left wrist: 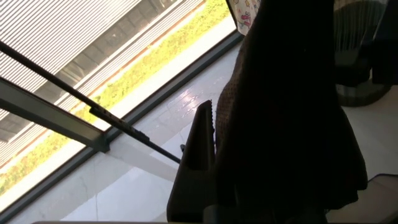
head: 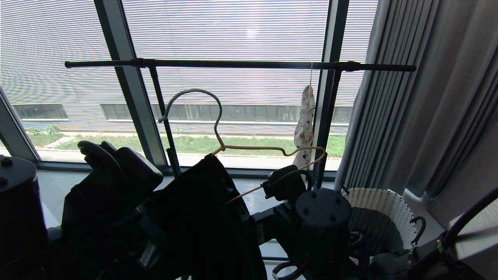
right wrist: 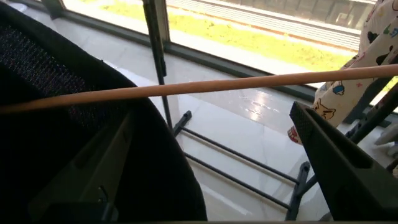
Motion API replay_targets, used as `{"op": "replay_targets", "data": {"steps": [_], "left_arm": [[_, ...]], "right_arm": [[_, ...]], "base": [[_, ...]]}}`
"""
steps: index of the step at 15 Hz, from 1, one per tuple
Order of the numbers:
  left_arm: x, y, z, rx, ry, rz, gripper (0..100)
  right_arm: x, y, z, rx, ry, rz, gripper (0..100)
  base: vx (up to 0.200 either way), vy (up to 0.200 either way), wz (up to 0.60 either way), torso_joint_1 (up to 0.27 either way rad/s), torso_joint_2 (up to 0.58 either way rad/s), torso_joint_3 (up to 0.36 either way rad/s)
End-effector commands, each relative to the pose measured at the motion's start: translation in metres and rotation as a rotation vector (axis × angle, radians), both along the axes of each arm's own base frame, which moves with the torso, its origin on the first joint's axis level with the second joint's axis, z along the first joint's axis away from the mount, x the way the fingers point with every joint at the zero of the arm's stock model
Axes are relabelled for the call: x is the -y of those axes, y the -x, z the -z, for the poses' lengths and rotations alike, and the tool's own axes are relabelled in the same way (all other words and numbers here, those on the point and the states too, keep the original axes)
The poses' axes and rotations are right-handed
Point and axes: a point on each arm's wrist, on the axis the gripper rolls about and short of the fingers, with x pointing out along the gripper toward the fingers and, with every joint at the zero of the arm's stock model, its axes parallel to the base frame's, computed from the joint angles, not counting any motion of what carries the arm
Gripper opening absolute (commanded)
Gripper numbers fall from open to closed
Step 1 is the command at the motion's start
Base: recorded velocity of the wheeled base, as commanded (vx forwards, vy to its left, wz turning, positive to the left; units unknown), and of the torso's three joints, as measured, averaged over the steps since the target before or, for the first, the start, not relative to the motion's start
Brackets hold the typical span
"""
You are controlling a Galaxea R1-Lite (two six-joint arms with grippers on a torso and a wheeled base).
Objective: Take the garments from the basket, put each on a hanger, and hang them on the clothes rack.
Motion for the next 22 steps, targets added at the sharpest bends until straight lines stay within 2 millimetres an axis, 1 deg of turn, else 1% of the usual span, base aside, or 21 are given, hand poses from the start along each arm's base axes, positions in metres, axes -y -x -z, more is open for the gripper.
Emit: {"op": "replay_targets", "data": {"steps": [1, 3, 4, 6, 8, 10, 11, 12, 14, 16, 18, 20, 22], "left_arm": [[0.0, -0.001, 0.001, -0.006, -0.002, -0.008, 0], [0.0, -0.002, 0.002, -0.008, -0.004, -0.008, 0], [0.0, -0.002, 0.002, -0.008, -0.004, -0.008, 0], [0.001, -0.002, 0.001, -0.007, -0.003, -0.008, 0], [0.001, -0.002, 0.001, -0.004, -0.002, -0.002, 0], [0.002, -0.002, -0.003, 0.006, 0.007, -0.003, 0], [0.001, -0.003, -0.006, 0.015, 0.016, -0.009, 0], [-0.001, -0.004, -0.011, 0.03, 0.027, -0.027, 0], [-0.004, -0.005, -0.013, 0.039, 0.032, -0.054, 0], [-0.007, -0.006, -0.009, 0.029, 0.025, -0.074, 0], [-0.008, -0.006, -0.007, 0.023, 0.021, -0.079, 0], [-0.009, -0.006, -0.004, 0.015, 0.015, -0.078, 0], [-0.01, -0.004, 0.002, 0.002, -0.004, -0.076, 0]], "right_arm": [[-0.006, 0.013, 0.0, 0.004, 0.005, -0.04, 100], [-0.011, 0.021, 0.001, 0.005, 0.009, -0.066, 100], [-0.012, 0.021, 0.003, 0.002, 0.015, -0.068, 100], [-0.012, 0.021, 0.001, 0.015, 0.02, -0.07, 100], [-0.011, 0.019, 0.004, 0.025, 0.047, -0.067, 100], [-0.004, 0.011, 0.015, 0.029, 0.11, -0.008, 100], [0.003, 0.007, 0.02, 0.042, 0.167, 0.026, 100], [0.015, -0.002, 0.025, 0.044, 0.219, 0.069, 100], [0.036, -0.017, 0.027, 0.042, 0.27, 0.13, 100], [0.058, -0.034, 0.021, 0.05, 0.289, 0.203, 100], [0.083, -0.05, 0.02, 0.044, 0.323, 0.283, 100], [0.099, -0.063, 0.015, 0.043, 0.313, 0.347, 100], [0.108, -0.069, 0.01, 0.047, 0.299, 0.378, 100]], "base": [[0.0, 0.0, 0.0, 0.0, 0.0, 0.0], [0.0, 0.0, 0.0, 0.0, 0.0, 0.0], [0.0, 0.0, 0.0, 0.0, 0.0, 0.0], [0.0, 0.0, 0.0, 0.0, 0.0, 0.0], [0.0, 0.0, 0.0, 0.0, 0.0, 0.0], [0.0, 0.0, 0.0, 0.0, 0.0, 0.0], [0.0, 0.0, 0.0, 0.0, 0.0, 0.0], [0.0, 0.0, 0.0, 0.0, 0.0, 0.0], [0.0, 0.0, 0.0, 0.0, 0.0, 0.0], [0.0, 0.0, 0.0, 0.0, 0.0, 0.0], [0.0, 0.0, 0.0, 0.0, 0.0, 0.0], [0.0, 0.0, 0.0, 0.0, 0.0, 0.0], [0.0, 0.0, 0.0, 0.0, 0.0, 0.0]]}}
